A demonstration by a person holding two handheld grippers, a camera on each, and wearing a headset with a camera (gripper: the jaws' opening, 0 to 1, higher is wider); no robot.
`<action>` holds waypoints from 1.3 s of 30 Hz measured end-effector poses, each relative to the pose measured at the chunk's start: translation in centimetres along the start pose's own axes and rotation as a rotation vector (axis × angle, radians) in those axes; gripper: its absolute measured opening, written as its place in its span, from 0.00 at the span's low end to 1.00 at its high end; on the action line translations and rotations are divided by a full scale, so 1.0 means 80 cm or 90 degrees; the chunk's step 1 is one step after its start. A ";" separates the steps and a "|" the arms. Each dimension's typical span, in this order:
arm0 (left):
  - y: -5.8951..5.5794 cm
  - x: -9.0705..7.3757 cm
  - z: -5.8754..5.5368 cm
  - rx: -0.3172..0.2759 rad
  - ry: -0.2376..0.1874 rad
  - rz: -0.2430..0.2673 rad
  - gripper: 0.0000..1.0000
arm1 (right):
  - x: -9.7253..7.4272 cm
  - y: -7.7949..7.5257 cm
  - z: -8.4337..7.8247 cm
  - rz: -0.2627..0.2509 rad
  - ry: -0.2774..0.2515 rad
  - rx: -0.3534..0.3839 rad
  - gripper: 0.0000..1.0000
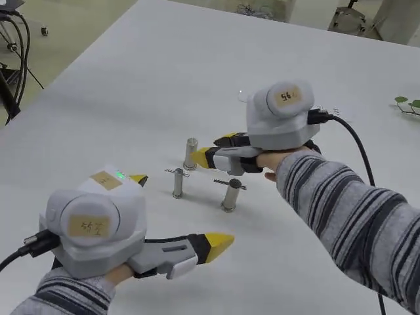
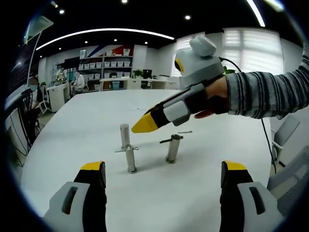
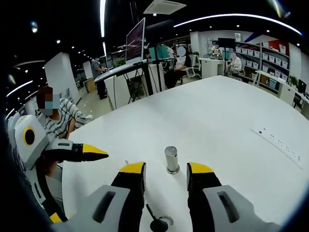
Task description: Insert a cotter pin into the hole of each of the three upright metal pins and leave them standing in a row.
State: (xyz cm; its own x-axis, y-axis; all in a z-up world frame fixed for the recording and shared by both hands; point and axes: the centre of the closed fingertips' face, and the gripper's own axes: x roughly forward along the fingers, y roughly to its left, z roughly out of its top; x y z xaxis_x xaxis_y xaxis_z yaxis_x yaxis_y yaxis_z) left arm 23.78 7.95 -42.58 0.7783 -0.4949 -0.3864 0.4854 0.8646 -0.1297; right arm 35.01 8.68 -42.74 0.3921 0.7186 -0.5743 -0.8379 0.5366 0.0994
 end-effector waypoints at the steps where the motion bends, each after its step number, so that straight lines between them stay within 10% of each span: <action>1: 0.001 0.000 0.000 0.000 0.000 0.003 0.99 | 0.005 0.000 0.000 0.000 0.003 -0.004 0.29; 19: 0.023 -0.004 -0.004 -0.024 0.000 0.022 0.99 | 0.058 -0.013 -0.002 -0.004 0.010 -0.041 0.12; 39: 0.018 -0.003 -0.003 -0.022 0.001 0.008 0.98 | 0.030 -0.026 -0.008 -0.032 0.027 -0.095 0.08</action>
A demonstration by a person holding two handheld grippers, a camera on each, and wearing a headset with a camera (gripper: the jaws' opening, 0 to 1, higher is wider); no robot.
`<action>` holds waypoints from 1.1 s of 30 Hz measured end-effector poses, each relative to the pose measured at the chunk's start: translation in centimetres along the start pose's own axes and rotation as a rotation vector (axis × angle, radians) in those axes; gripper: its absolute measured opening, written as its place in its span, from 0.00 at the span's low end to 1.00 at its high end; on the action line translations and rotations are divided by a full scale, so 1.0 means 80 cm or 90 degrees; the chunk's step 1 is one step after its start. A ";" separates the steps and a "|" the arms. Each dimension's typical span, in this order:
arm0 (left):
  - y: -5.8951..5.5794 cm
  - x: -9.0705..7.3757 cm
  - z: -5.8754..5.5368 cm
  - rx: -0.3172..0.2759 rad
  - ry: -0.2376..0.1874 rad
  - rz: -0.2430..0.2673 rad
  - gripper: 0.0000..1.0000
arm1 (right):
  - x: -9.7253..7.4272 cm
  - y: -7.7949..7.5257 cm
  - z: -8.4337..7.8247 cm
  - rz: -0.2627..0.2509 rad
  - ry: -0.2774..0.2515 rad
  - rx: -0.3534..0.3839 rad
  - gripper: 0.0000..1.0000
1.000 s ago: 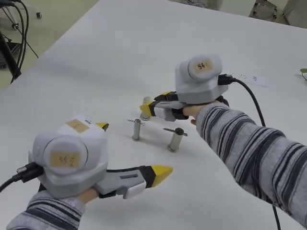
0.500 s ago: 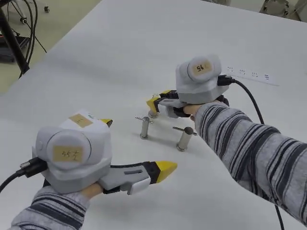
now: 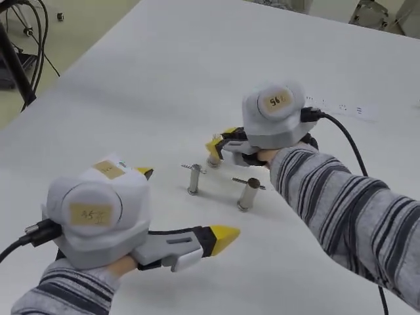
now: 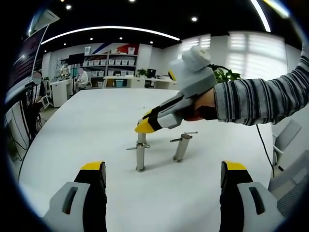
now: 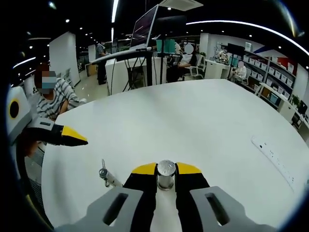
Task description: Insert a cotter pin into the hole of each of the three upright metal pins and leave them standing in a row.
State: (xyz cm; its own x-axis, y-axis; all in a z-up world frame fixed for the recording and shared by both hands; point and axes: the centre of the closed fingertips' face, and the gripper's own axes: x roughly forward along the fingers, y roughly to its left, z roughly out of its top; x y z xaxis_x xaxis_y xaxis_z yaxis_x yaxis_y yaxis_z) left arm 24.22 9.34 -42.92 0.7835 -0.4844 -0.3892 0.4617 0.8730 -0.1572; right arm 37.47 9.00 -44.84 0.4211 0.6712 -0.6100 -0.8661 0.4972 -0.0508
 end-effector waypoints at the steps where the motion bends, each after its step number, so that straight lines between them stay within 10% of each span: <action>1: -0.001 0.000 0.000 0.001 0.000 -0.001 0.98 | -0.004 -0.002 0.000 -0.003 0.002 0.002 0.08; 33: -0.020 -0.003 0.008 0.023 0.001 -0.039 0.98 | -0.136 -0.032 -0.092 -0.109 0.045 0.078 0.08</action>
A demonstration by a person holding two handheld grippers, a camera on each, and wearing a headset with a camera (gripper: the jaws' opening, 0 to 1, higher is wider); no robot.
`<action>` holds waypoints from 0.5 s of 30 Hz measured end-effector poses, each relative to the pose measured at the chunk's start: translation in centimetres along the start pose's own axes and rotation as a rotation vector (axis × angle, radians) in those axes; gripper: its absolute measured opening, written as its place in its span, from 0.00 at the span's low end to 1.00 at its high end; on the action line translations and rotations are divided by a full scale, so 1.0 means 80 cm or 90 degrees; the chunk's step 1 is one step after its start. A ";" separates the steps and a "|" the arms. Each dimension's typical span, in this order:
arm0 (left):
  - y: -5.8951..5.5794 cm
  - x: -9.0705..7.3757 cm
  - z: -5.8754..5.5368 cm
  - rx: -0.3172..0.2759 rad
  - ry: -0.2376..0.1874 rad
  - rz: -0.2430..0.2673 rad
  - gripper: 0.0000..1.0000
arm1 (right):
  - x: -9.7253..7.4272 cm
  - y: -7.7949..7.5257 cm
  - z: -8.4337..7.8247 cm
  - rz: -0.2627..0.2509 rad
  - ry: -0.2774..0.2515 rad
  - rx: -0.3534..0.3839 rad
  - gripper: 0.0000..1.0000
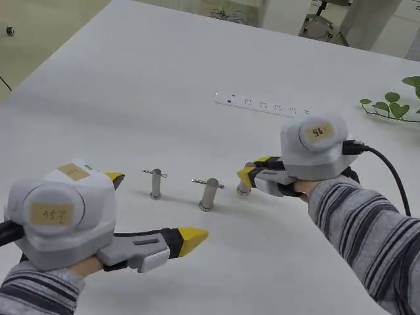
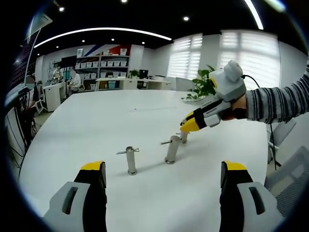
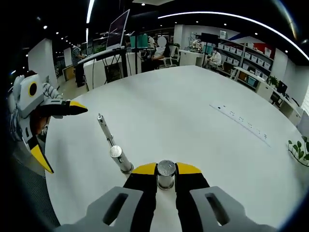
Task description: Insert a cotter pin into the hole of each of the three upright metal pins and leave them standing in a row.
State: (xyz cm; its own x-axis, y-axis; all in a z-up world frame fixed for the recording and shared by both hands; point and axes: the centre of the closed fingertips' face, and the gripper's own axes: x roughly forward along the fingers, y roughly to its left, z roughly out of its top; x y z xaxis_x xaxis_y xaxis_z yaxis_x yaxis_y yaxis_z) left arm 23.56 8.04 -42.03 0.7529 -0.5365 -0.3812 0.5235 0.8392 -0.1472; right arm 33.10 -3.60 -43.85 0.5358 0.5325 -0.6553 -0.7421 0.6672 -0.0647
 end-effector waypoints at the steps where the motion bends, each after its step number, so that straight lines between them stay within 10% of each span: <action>1: 0.000 0.000 0.000 0.000 0.000 0.000 0.98 | -0.002 0.002 -0.002 -0.001 0.000 0.000 0.08; 15: 0.004 -0.002 0.000 0.007 0.003 0.002 0.98 | -0.027 0.045 -0.024 -0.002 0.000 0.022 0.08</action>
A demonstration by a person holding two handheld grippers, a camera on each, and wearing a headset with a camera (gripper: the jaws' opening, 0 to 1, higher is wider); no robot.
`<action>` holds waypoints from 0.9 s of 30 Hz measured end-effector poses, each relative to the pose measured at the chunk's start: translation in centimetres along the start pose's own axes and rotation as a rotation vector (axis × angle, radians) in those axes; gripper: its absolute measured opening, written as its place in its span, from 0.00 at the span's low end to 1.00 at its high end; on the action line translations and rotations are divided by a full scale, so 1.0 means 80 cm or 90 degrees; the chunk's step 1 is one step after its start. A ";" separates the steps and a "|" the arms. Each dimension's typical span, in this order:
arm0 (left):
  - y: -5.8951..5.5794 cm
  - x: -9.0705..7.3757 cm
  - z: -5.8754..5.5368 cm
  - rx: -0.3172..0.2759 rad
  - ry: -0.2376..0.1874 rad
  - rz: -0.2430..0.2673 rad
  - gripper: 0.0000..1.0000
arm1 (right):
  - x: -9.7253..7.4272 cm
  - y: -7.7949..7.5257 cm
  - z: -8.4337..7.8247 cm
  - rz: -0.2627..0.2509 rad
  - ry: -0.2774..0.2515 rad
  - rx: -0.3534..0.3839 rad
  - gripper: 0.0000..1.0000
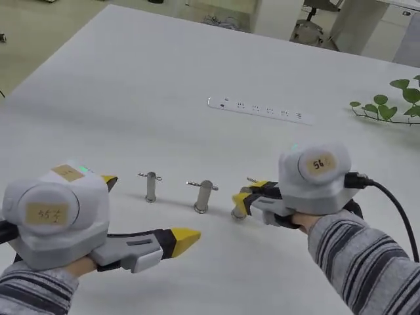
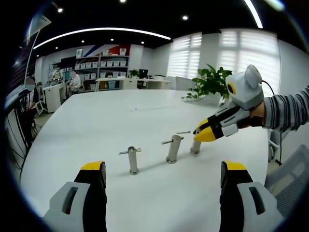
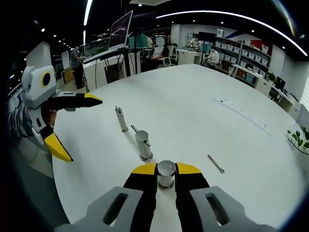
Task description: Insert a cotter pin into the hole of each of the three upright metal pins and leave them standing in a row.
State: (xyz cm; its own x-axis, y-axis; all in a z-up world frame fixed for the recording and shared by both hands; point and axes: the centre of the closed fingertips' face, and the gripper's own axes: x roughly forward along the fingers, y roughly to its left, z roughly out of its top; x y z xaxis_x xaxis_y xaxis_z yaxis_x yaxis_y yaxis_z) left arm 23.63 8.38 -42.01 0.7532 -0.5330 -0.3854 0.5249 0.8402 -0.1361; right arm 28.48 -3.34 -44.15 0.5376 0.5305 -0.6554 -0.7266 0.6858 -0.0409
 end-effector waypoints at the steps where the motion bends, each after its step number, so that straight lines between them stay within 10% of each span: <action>1: 0.000 0.000 0.000 0.000 0.000 0.000 0.98 | -0.001 0.003 0.000 0.001 -0.001 0.001 0.08; 27: -0.002 0.003 -0.005 0.007 0.011 -0.008 0.97 | 0.002 0.058 -0.015 0.008 0.002 0.001 0.08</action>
State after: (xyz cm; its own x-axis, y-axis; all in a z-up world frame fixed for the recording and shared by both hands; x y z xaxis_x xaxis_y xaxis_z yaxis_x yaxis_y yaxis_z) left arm 23.57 8.16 -42.47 0.7391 -0.5420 -0.4000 0.5388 0.8321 -0.1319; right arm 24.64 -0.65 -45.36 0.5264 0.5378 -0.6585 -0.7332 0.6793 -0.0313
